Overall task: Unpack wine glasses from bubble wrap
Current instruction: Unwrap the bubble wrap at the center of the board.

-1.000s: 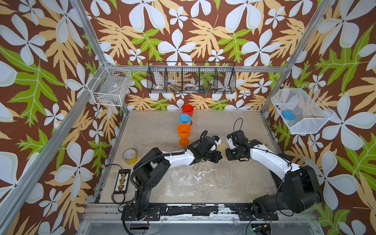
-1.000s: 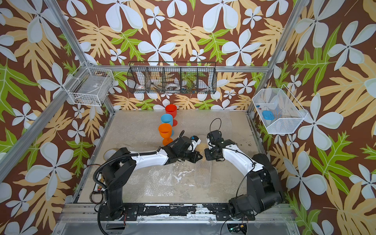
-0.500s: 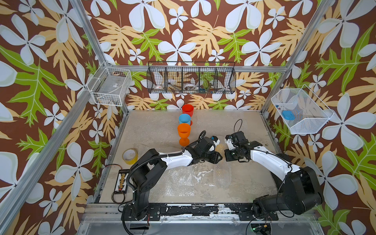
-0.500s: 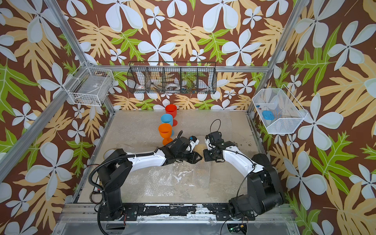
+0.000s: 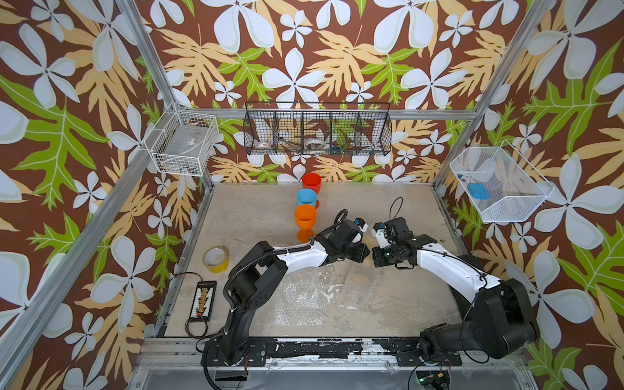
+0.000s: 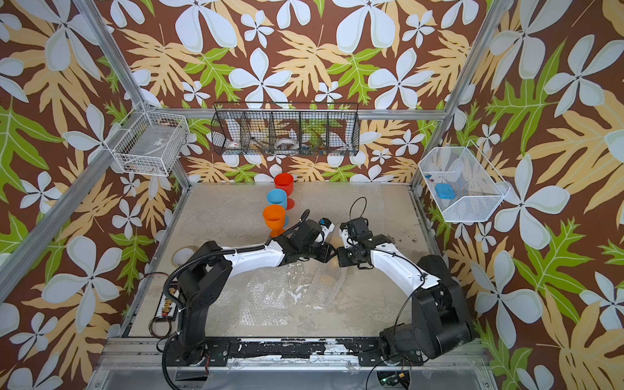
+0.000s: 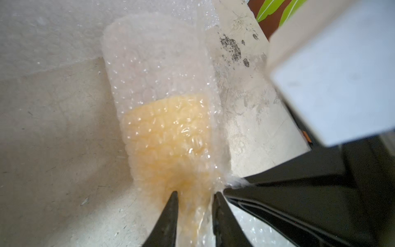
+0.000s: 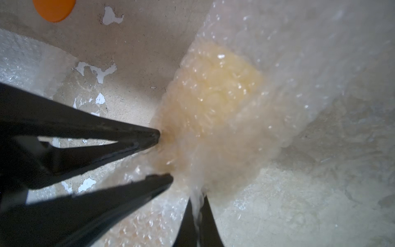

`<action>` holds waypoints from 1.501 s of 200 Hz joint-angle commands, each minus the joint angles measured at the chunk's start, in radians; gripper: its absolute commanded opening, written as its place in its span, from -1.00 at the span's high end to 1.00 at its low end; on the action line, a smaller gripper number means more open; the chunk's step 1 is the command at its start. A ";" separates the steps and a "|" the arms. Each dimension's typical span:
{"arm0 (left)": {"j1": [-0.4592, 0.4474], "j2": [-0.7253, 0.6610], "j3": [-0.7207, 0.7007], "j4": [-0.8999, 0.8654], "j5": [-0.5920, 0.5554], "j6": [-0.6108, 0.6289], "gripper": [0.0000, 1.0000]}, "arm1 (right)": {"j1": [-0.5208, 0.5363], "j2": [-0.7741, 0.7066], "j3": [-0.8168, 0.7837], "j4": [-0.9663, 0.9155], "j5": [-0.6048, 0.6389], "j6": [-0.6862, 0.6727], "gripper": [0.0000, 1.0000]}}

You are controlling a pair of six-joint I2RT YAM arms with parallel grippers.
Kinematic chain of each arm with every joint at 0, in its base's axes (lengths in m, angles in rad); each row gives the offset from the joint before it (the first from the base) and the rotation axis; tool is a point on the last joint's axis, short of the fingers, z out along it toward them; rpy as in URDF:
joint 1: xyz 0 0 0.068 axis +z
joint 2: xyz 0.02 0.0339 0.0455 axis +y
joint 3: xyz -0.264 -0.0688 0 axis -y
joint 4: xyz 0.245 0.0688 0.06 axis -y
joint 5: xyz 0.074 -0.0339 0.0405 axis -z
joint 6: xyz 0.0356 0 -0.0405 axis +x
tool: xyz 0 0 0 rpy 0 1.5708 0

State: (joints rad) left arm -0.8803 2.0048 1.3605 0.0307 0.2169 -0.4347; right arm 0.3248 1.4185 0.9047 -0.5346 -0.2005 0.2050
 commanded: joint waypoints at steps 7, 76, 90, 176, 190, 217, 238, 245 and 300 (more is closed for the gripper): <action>0.000 -0.005 -0.013 -0.030 -0.011 0.021 0.66 | 0.002 -0.001 -0.003 0.008 0.017 -0.005 0.91; 0.019 -0.061 -0.095 0.009 -0.004 0.008 1.00 | 0.000 -0.015 0.000 0.005 0.038 0.001 0.91; 0.024 -0.073 -0.111 0.013 -0.004 0.007 1.00 | 0.000 -0.015 0.000 0.006 0.041 0.002 0.91; 0.030 -0.113 -0.158 0.020 -0.008 0.005 1.00 | -0.001 -0.015 0.004 0.012 0.037 0.008 0.92; 0.032 -0.119 -0.162 0.020 -0.010 0.006 1.00 | 0.000 -0.015 0.003 0.013 0.038 0.009 0.92; 0.031 -0.127 -0.171 0.023 -0.013 0.007 1.00 | 0.000 -0.015 0.009 0.016 0.038 0.010 0.92; 0.030 -0.130 -0.179 0.023 -0.016 0.008 1.00 | 0.000 -0.013 0.014 0.013 0.043 0.010 0.92; 0.031 -0.130 -0.180 0.025 -0.016 0.008 1.00 | 0.000 -0.013 0.016 0.013 0.044 0.010 0.92; 0.034 -0.137 -0.186 0.024 -0.017 0.010 1.00 | 0.000 -0.004 0.025 0.012 0.045 0.007 0.92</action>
State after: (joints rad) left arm -0.8486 1.8793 1.1782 0.0845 0.2169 -0.4244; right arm 0.3256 1.4105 0.9184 -0.5240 -0.1894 0.2066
